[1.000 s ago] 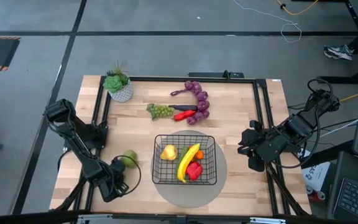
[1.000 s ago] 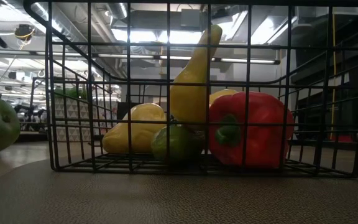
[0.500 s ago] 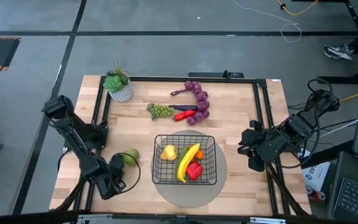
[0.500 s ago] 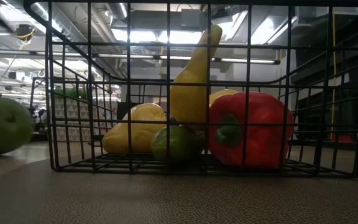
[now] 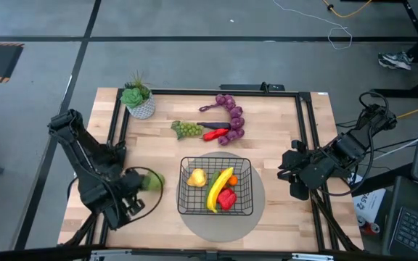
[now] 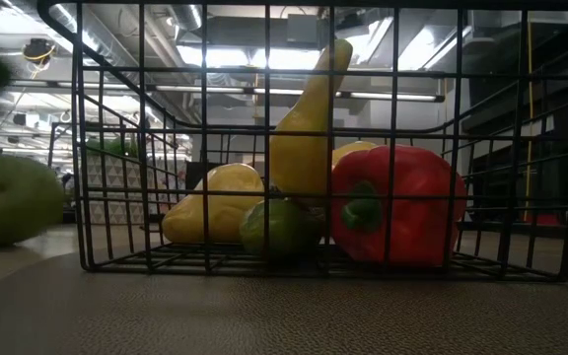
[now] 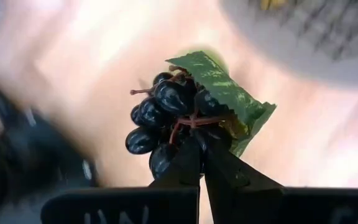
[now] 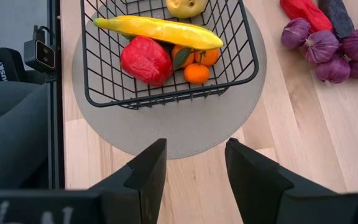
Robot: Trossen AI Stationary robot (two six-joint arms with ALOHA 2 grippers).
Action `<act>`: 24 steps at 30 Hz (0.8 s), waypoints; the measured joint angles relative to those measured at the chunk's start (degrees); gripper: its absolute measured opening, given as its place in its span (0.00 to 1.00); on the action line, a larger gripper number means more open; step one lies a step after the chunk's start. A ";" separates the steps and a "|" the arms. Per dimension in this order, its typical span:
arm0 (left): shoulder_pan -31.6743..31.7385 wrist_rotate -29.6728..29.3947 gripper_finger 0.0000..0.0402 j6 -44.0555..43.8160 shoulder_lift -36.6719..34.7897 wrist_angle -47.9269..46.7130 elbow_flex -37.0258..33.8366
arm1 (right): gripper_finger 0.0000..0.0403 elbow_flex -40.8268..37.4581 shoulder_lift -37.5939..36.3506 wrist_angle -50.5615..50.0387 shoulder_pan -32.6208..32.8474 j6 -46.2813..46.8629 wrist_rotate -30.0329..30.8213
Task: Build produce basket
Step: Put the black grapes into the wire basket
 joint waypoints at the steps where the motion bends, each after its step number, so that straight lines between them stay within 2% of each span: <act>1: 0.46 -3.09 0.00 1.21 0.00 -0.83 0.49 | 0.41 0.00 0.00 0.00 0.00 0.00 0.00; 4: 2.04 -11.38 0.00 5.89 0.00 -1.57 1.12 | 0.41 0.00 0.00 -0.01 0.00 0.00 0.00; 8: 4.48 -18.82 0.00 10.67 0.00 -1.50 1.19 | 0.41 0.00 0.00 0.00 0.00 0.00 0.00; 17: 10.79 -36.04 0.00 13.06 0.00 -1.55 1.21 | 0.41 0.00 0.00 0.00 0.00 -0.03 0.00; 24: 13.90 -45.38 0.00 15.51 0.00 -1.26 1.21 | 0.41 0.00 0.00 0.00 0.00 -0.07 0.00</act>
